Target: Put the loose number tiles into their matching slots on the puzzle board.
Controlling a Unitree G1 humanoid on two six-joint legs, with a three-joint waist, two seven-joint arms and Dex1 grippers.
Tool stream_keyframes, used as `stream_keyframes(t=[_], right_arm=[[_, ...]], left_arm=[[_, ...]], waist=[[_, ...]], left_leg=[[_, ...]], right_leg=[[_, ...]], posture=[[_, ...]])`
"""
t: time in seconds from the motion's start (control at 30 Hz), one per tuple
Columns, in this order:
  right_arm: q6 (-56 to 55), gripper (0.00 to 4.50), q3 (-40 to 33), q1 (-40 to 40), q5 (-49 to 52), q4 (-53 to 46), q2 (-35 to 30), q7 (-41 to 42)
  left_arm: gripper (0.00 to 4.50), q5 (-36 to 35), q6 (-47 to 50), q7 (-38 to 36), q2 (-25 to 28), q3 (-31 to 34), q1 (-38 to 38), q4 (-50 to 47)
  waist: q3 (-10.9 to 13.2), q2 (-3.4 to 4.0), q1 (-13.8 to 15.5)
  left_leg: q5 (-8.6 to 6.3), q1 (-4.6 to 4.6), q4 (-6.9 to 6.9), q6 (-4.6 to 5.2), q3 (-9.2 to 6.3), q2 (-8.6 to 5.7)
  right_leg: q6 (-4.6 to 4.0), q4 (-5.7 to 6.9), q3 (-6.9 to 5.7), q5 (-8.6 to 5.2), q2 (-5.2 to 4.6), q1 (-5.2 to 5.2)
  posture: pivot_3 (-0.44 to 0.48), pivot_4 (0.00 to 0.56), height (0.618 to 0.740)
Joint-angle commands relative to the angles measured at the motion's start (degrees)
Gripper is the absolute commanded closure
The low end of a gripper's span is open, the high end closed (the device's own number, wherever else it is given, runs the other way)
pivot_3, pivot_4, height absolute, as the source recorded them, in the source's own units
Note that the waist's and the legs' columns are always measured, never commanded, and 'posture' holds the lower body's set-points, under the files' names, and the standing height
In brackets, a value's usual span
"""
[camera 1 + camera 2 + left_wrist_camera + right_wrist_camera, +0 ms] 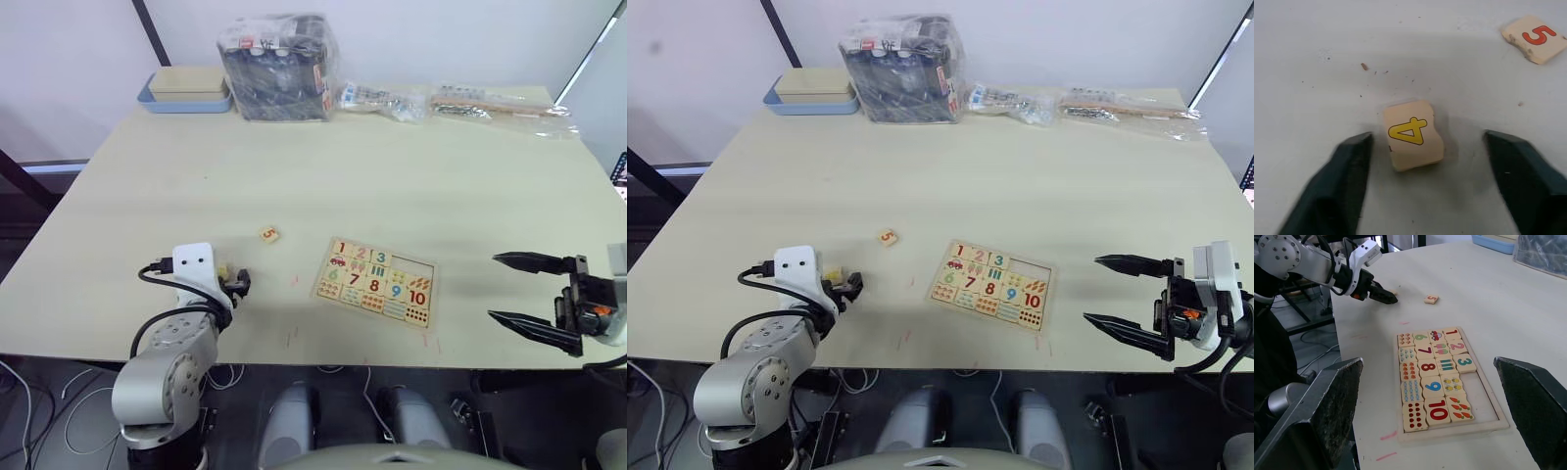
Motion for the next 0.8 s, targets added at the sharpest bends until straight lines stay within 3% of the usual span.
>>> stream_keyframes(t=[0.03,0.1,0.3,0.57,0.8], right_arm=[[0.08,0.00,-1.99,-0.66,1.40,-1.08,-0.51,-0.02],[0.12,0.00,-1.98,-0.66,1.43,-1.17,-0.46,-0.17],[-0.19,0.00,-2.20,-0.23,1.39,-1.54,-0.08,-0.82],[-1.11,0.00,-4.31,2.52,1.41,-3.74,1.92,-2.76],[-1.66,0.00,-6.66,5.39,1.41,-6.46,3.83,-4.76]], left_arm=[[2.69,2.30,0.69,0.68,0.25,0.91,0.16,0.47],[3.45,2.76,0.54,0.39,0.47,0.73,0.22,0.48],[3.52,3.16,-1.75,-2.51,3.23,0.86,0.73,0.42],[3.52,-6.01,-4.62,-22.80,20.23,3.03,-1.89,0.28],[3.52,-11.63,-16.87,-47.09,38.78,-1.97,-7.75,7.91]], waist=[[0.00,0.00,0.00],[0.00,0.00,0.01],[0.00,0.00,0.00],[0.09,-0.06,0.16],[0.18,-0.01,0.14]], left_leg=[[0.00,0.00,0.00,0.00,0.00,0.00],[0.00,0.00,0.00,0.00,0.00,0.00],[0.00,0.00,0.00,0.00,0.00,0.01],[-0.01,-0.04,-0.05,-0.02,0.01,0.10],[-0.14,-0.08,-0.13,-0.23,0.01,0.11]], right_leg=[[0.00,0.00,0.00,0.00,0.00,0.00],[0.00,0.00,0.00,0.00,0.00,0.00],[0.00,0.00,0.00,0.00,0.01,-0.01],[-0.01,-0.05,-0.01,-0.01,-0.13,-0.11],[-0.01,-0.14,-0.05,-0.01,-0.17,-0.13]], posture=[[0.000,0.150,0.740],[0.000,0.150,0.740],[0.000,0.150,0.740],[0.000,0.150,0.740],[0.000,0.150,0.740]])
